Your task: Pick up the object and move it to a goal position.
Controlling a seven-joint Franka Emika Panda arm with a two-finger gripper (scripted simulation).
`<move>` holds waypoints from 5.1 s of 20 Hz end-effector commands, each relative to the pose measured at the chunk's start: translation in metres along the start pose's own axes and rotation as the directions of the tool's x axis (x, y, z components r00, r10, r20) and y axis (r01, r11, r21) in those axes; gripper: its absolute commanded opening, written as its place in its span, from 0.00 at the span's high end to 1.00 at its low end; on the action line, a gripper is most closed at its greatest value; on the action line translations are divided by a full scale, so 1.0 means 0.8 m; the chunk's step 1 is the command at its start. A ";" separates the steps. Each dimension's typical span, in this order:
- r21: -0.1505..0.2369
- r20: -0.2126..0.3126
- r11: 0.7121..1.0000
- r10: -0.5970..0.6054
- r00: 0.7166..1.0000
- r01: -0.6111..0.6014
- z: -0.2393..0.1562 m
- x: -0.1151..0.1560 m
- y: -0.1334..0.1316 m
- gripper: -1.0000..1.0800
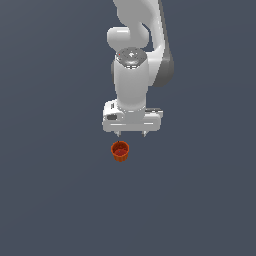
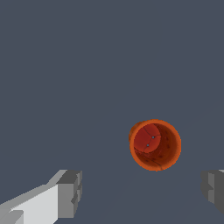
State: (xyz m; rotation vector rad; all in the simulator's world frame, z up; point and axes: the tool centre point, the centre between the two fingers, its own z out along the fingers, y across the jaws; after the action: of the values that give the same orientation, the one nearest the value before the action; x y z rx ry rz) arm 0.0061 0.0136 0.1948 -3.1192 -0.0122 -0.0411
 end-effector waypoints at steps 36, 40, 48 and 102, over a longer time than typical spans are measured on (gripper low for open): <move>-0.035 0.005 0.909 0.415 0.910 -0.414 0.045 -0.018 0.017 0.38; -0.048 0.001 0.857 0.513 0.858 -0.513 0.057 -0.024 0.026 0.38; -0.071 -0.015 0.722 0.689 0.724 -0.689 0.080 -0.035 0.044 0.38; -0.095 -0.069 0.422 0.901 0.429 -0.902 0.139 -0.055 0.077 1.00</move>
State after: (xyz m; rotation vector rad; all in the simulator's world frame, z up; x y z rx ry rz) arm -0.0362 -0.0470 0.0768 -2.7317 1.7186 -0.0260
